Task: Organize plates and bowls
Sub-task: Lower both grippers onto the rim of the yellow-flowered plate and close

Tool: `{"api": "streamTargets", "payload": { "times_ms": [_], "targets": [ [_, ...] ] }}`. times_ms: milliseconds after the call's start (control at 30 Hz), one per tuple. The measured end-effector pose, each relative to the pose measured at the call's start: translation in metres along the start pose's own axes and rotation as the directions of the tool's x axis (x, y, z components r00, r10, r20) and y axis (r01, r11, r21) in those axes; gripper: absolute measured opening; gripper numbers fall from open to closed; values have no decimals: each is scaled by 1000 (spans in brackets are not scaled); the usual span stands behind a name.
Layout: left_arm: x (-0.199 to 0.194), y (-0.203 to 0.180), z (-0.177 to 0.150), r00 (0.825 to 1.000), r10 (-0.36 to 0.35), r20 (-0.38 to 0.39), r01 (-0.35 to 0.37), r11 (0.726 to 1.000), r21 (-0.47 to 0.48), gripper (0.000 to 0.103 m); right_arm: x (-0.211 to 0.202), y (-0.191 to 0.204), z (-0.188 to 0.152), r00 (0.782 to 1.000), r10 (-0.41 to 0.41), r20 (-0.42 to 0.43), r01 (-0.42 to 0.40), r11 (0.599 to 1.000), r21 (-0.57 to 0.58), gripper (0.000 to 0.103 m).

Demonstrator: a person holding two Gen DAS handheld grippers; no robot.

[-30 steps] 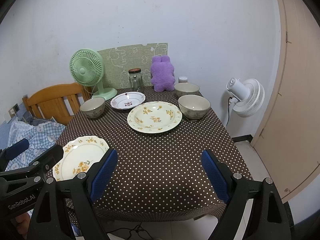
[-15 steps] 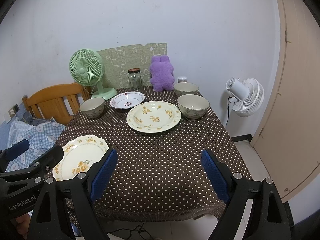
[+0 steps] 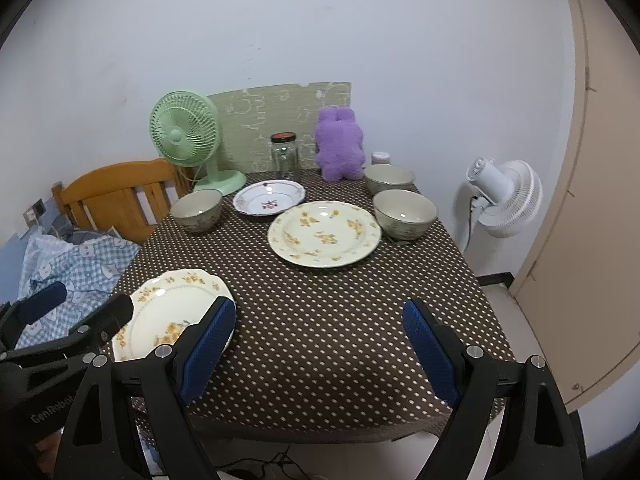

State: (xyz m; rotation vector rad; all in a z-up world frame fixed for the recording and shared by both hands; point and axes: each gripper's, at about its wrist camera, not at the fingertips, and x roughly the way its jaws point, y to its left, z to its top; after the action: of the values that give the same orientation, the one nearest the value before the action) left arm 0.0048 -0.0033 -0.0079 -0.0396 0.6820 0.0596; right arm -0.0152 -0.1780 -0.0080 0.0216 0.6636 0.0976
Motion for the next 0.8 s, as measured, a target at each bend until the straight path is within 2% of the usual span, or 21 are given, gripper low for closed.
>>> {"api": "streamTargets", "payload": {
  "times_ms": [267,500,800],
  "targets": [
    [26,30,10,999,15,-37,-15,1000,-13,85,25,36,14,999,25,-37,-25,1000,-11,88],
    [62,59,22,996,22,-92,-21,1000,7,82,65,71,26,993,28,-111,-29,1000,-4,84],
    [118,87,11,978,36,-207,-36,999,6,79,128,107,18,970,36,-239,-37,999,-1,80]
  ]
}}
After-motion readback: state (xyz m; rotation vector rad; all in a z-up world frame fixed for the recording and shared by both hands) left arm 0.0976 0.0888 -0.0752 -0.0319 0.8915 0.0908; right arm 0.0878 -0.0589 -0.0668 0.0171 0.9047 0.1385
